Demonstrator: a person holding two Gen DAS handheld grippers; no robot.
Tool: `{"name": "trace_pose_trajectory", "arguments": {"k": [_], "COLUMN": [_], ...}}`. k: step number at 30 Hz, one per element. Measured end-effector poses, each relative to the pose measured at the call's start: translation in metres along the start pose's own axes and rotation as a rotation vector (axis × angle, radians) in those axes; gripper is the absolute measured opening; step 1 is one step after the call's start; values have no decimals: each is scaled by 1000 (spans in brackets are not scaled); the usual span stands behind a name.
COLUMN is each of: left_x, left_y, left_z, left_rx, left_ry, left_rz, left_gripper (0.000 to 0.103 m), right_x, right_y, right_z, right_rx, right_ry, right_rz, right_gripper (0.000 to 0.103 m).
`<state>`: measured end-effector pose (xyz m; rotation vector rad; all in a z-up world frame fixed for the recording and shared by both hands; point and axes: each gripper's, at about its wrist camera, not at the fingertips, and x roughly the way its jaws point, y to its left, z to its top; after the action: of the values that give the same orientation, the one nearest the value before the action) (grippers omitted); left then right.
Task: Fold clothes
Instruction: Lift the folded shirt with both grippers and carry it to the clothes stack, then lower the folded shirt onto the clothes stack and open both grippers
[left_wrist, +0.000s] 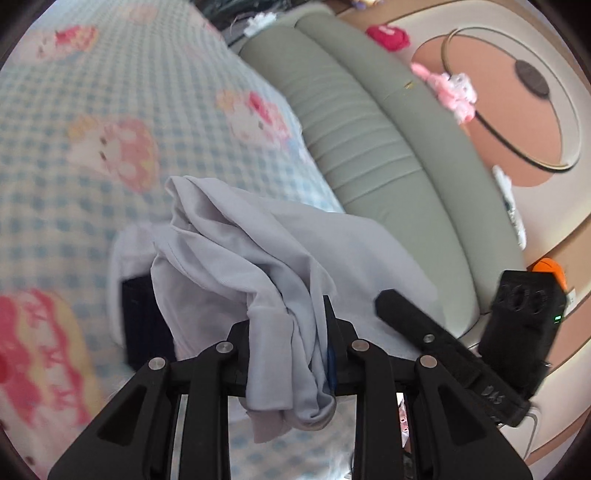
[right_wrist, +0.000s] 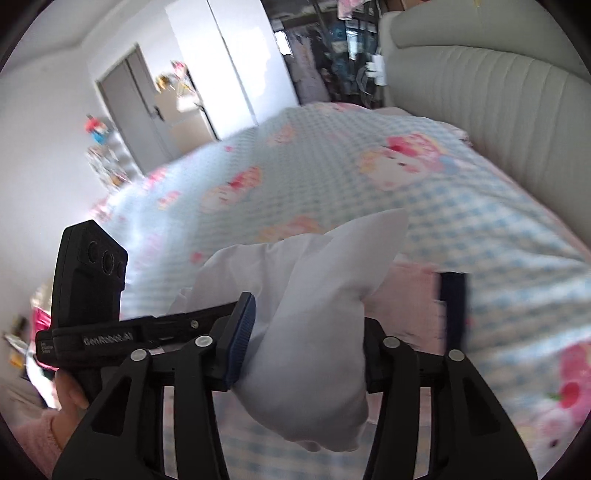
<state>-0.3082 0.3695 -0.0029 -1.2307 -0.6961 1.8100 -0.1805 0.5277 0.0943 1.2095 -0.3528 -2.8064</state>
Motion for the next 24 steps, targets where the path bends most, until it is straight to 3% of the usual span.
{"name": "trace_pose_trajectory", "arguments": {"k": [2, 7, 9, 11, 15, 19, 20, 23, 24], "left_x": [10, 15, 13, 1, -54, -56, -53, -70, -77], "left_y": [9, 13, 15, 18, -2, -39, -43, -48, -47], "left_z": [-1, 1, 0, 0, -2, -8, -8, -9, -9], "left_rx": [-33, -26, -36, -42, 95, 262, 281, 246, 238], "left_ry": [9, 25, 39, 34, -147, -159, -166, -330, -351], "left_rz": [-32, -63, -73, -63, 67, 121, 157, 313, 282], "left_gripper": [27, 28, 32, 34, 28, 28, 27, 24, 24], "right_x": [-11, -63, -59, -34, 10, 16, 18, 19, 20], "right_y": [-27, -53, -37, -20, -19, -23, -25, -32, -34], "right_z": [-1, 8, 14, 13, -10, -19, -20, -22, -22], "right_rx": [57, 108, 52, -9, -53, -70, -69, -56, -53], "right_ry": [-9, -178, -167, -92, -9, -19, -14, -5, -3], "right_rz": [-37, -67, -26, -23, -85, -139, -143, -152, -151], "right_gripper": [50, 50, 42, 35, 21, 22, 22, 22, 22]}}
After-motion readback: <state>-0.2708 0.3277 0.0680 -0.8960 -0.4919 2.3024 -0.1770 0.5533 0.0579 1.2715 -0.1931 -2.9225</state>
